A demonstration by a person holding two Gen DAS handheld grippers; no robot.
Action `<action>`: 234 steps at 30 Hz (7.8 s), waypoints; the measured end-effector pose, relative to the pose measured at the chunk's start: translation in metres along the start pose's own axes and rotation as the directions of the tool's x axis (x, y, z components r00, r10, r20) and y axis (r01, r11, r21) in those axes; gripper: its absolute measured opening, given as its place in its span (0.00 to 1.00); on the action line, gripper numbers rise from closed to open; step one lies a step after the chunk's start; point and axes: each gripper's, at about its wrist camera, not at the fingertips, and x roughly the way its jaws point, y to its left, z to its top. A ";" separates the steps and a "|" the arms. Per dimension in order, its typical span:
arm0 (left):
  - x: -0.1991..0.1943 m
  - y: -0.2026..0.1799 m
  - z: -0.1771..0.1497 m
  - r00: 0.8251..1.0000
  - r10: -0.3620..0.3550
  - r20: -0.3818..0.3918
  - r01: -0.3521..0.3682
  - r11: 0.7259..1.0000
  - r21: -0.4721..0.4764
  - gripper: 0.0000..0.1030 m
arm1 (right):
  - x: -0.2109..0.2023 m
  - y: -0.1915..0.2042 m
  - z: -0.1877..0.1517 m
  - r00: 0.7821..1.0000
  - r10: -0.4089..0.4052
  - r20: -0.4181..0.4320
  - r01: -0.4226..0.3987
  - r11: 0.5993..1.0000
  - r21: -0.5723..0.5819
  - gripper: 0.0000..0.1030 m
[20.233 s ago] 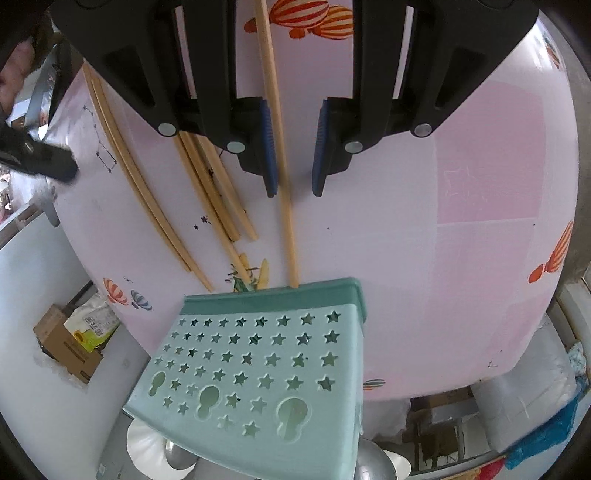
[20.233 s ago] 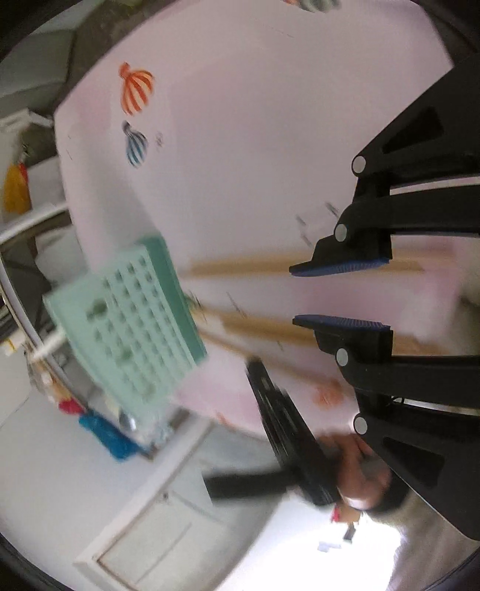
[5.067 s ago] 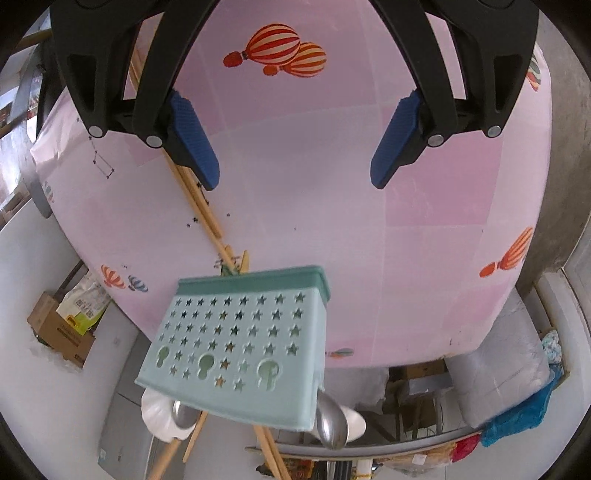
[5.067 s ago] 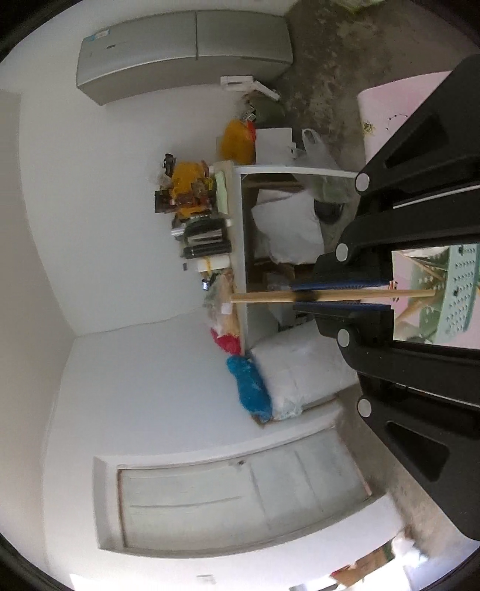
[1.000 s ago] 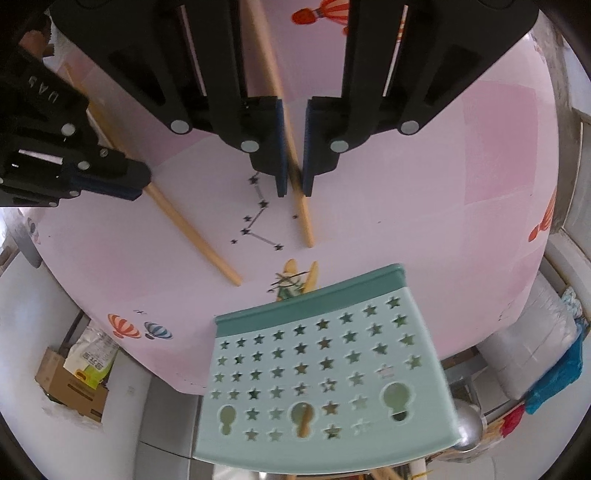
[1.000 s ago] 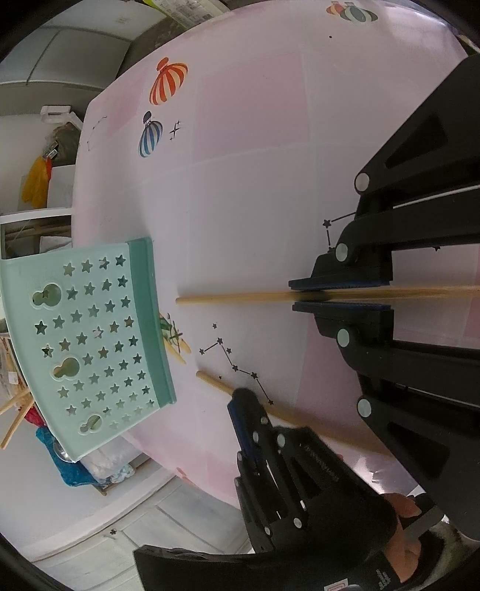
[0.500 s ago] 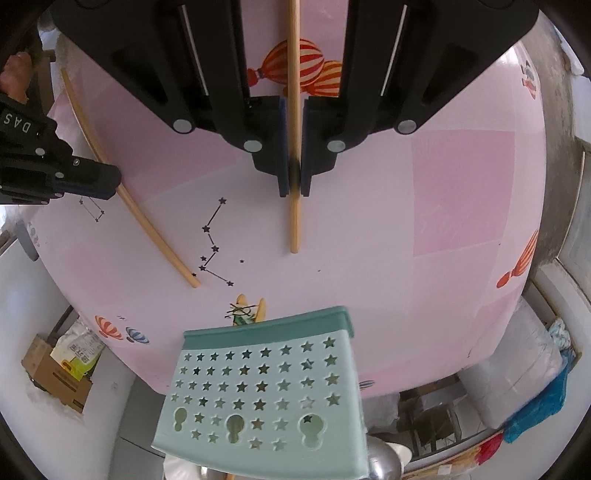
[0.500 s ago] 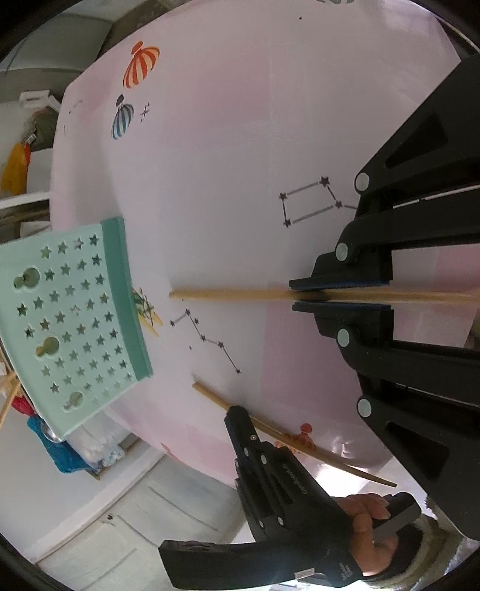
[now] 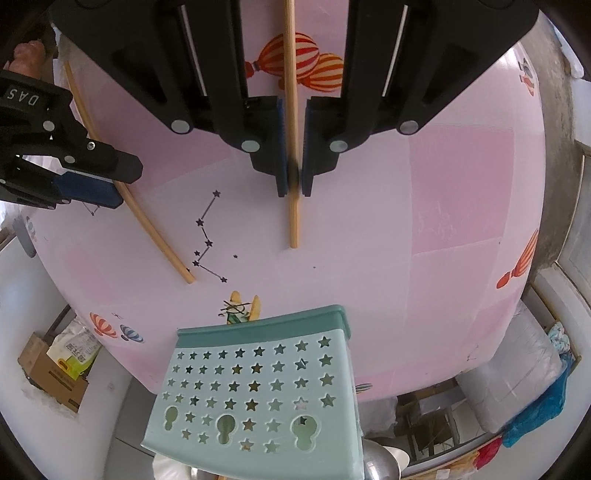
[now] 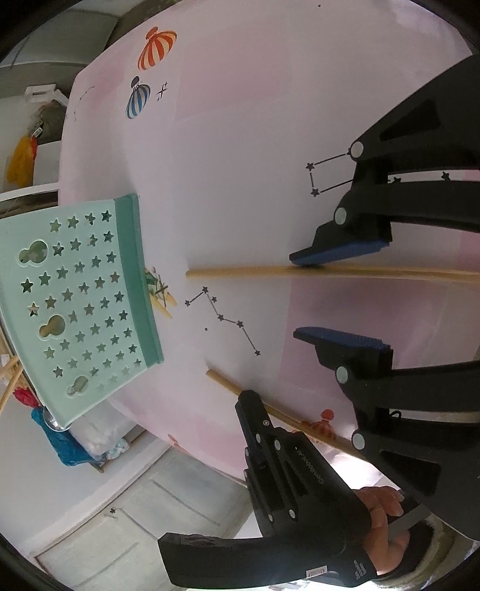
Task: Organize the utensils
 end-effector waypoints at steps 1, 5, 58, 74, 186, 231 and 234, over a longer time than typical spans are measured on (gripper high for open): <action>0.001 0.001 0.001 1.000 0.003 0.000 -0.003 1.000 0.000 0.06 | 0.001 0.000 0.001 1.000 0.002 0.001 -0.002 1.000 0.002 0.34; 0.004 0.000 0.006 1.000 0.011 0.002 -0.011 1.000 0.011 0.06 | 0.003 -0.002 0.004 1.000 0.007 0.006 -0.007 1.000 0.014 0.34; 0.012 0.001 0.027 0.997 0.036 -0.068 -0.032 0.997 0.069 0.17 | 0.008 0.003 0.013 0.990 -0.123 0.070 0.125 0.992 -0.020 0.16; 0.014 0.001 0.029 0.999 0.017 -0.039 -0.014 0.999 0.052 0.04 | 0.007 0.002 0.012 0.991 -0.114 0.073 0.115 0.993 -0.008 0.16; -0.041 0.042 0.017 0.965 0.092 0.245 -0.078 0.995 -0.065 0.71 | 0.014 0.004 0.025 0.989 -0.141 0.040 0.143 0.988 -0.060 0.12; -0.038 0.052 0.062 0.959 0.062 0.276 -0.021 0.989 -0.149 0.81 | -0.142 0.014 0.122 0.891 -0.048 0.452 0.095 0.992 -0.081 0.06; -0.033 0.052 0.067 0.962 0.071 0.264 -0.029 0.987 -0.159 0.81 | -0.169 0.020 0.138 0.842 -0.015 0.539 0.077 0.993 -0.094 0.06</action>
